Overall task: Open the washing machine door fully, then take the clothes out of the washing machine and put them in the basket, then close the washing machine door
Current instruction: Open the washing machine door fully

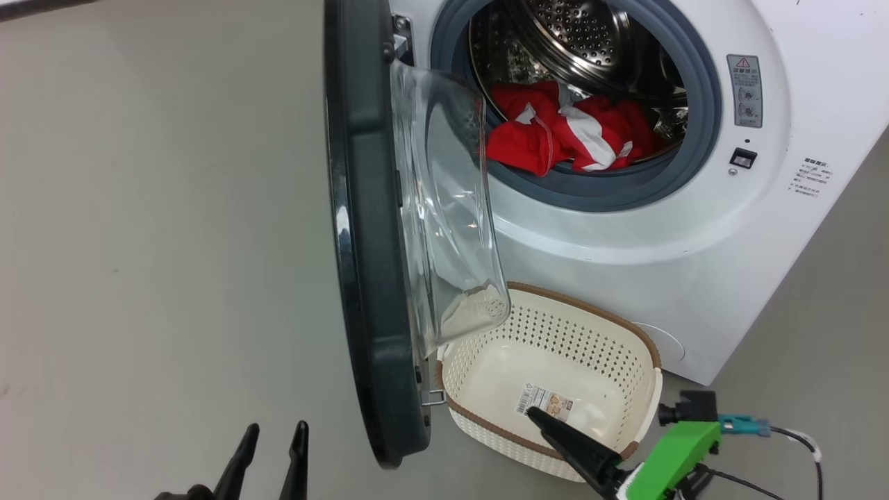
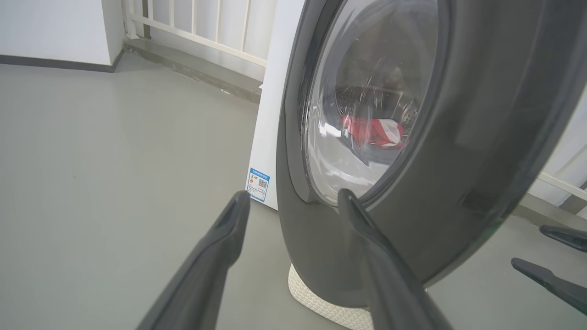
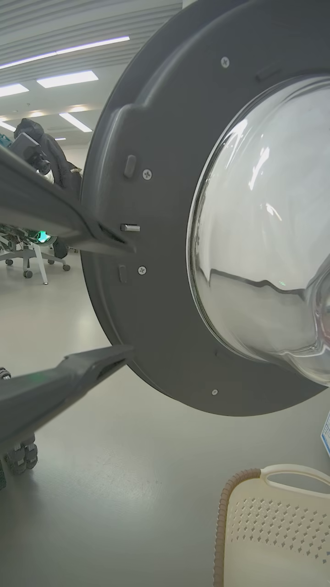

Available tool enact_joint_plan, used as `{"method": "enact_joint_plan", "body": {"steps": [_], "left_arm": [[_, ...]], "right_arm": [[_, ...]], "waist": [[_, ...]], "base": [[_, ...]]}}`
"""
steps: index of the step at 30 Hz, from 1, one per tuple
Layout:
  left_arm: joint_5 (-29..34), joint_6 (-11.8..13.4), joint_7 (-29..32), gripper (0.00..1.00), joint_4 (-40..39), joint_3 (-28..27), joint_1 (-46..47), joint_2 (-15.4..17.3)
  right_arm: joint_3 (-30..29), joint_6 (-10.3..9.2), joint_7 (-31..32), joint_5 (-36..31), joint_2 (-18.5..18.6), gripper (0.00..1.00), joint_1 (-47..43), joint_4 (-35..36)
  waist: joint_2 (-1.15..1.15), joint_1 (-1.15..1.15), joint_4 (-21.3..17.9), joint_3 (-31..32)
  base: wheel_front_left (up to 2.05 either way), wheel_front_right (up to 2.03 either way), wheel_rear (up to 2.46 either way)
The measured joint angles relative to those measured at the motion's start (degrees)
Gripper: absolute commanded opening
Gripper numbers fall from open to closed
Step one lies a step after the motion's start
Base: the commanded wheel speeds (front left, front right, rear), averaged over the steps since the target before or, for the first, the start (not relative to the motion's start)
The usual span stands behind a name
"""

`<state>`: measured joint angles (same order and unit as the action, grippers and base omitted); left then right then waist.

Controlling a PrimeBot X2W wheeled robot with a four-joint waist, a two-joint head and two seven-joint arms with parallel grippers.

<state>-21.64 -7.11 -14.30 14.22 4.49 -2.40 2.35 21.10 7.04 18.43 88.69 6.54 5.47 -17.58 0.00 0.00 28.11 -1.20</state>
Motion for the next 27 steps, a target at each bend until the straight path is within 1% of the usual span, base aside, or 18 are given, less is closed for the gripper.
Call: {"method": "enact_joint_plan", "body": {"steps": [3, 6, 11, 18, 22, 24, 27], "left_arm": [[0.0, 0.0, 0.0, 1.00, 0.2, 0.1, 0.0, 0.0], [0.4, 0.0, 0.0, 1.00, 0.5, 0.2, 0.0, 0.0], [0.4, -0.1, 0.0, 1.00, 0.7, 0.5, 0.0, 0.0], [0.5, -0.1, 0.0, 1.00, 0.9, 0.5, -0.1, 0.0], [0.6, -0.1, 0.0, 1.00, 0.9, 0.5, -0.2, 0.1], [0.6, -0.1, 0.0, 1.00, 0.9, 0.4, -0.5, 0.1], [0.9, -0.1, 0.0, 1.00, 1.0, 0.4, -1.4, 0.1]], "right_arm": [[-0.2, 0.00, -1.3, -0.1, 0.5, 1.00, -0.8, -0.1], [-0.5, 0.00, -3.9, -1.0, 1.0, 1.00, -1.5, -0.8], [0.8, 0.00, -10.6, -6.4, 3.2, 1.00, -2.8, -4.9], [5.8, 0.00, -20.0, -10.9, 4.6, 1.00, -3.0, -9.3], [8.2, 0.00, -26.1, -12.6, 5.7, 1.00, -2.9, -10.2], [10.0, 0.00, -29.3, -15.0, 6.8, 1.00, -2.8, -10.7], [11.9, 0.00, -31.9, -18.2, 7.9, 1.00, -2.0, -11.7]], "waist": [[0.00, 0.00, -0.1, 0.1], [0.00, 0.00, -0.2, 0.2], [0.00, 0.00, -0.4, 0.7], [0.00, 0.00, -0.8, 1.5], [0.00, 0.00, -1.2, 1.7], [0.00, 0.00, -1.4, 1.9], [0.00, 0.00, -1.7, 2.1]], "base": [[0.00, 0.00, 0.00], [0.00, 0.00, 0.00], [0.00, 0.00, 0.00], [0.00, 0.00, 0.00], [0.00, 0.00, 0.00], [0.00, 0.00, 0.00], [0.00, 0.00, 0.00]]}}
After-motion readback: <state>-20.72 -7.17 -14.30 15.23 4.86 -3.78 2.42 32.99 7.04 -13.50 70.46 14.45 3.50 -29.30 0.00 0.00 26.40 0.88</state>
